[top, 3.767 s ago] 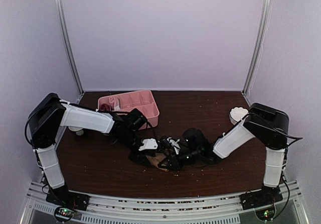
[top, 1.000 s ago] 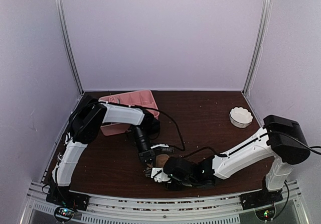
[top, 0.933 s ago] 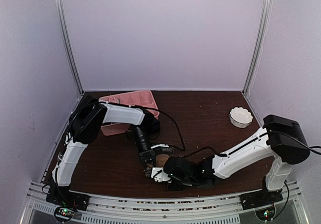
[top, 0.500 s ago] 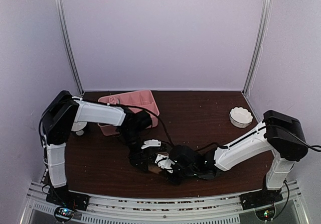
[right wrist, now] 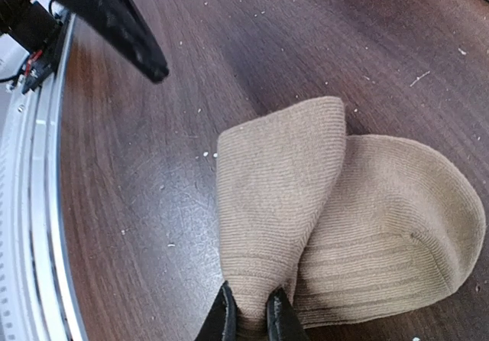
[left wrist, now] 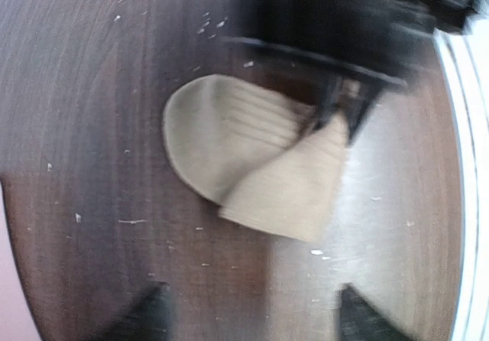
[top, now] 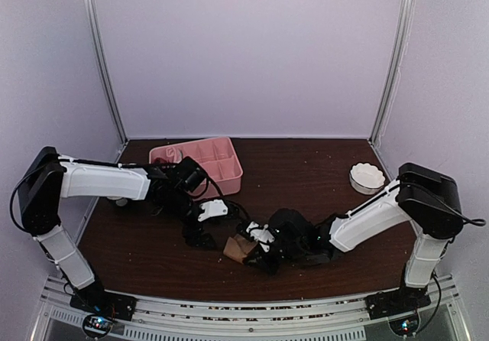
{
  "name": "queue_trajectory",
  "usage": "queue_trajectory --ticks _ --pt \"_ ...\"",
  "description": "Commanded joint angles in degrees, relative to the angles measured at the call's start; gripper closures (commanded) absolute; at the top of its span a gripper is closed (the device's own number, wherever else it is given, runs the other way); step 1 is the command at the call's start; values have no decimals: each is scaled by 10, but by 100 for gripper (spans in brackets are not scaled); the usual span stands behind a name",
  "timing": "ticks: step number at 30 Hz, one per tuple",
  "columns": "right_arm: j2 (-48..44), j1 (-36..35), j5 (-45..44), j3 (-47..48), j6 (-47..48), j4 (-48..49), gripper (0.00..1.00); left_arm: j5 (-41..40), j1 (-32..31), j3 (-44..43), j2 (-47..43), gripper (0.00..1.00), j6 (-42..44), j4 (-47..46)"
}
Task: Roll the socks
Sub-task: Roll the sock at the center of the board.
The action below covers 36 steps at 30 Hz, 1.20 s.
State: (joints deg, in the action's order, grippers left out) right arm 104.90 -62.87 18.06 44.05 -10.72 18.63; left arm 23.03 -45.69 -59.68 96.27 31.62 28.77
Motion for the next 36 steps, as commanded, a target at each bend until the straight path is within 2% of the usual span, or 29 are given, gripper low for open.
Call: queue_trajectory --ticks 1,2,7,12,21,32,34,36 --pt "66 26 41 -54 -53 -106 100 67 -1 20 -28 44 39 -28" --pt "74 33 50 -54 -59 -108 100 80 -3 20 -27 47 45 -24" --pt "103 60 108 -51 -100 -89 100 88 -36 10 -9 47 83 -4" --pt "120 78 139 -71 -127 -54 100 45 -61 -3 27 47 121 0" --pt "135 83 162 -79 -136 -33 100 1 -76 -63 103 50 146 8" --pt "133 85 173 -75 -135 -31 100 -9 -94 -62 110 52 159 16" --pt "132 84 175 -74 -138 -27 100 -12 -94 -73 131 58 162 24" --pt "128 84 173 -77 -139 -24 100 -27 -91 -92 162 74 164 37"
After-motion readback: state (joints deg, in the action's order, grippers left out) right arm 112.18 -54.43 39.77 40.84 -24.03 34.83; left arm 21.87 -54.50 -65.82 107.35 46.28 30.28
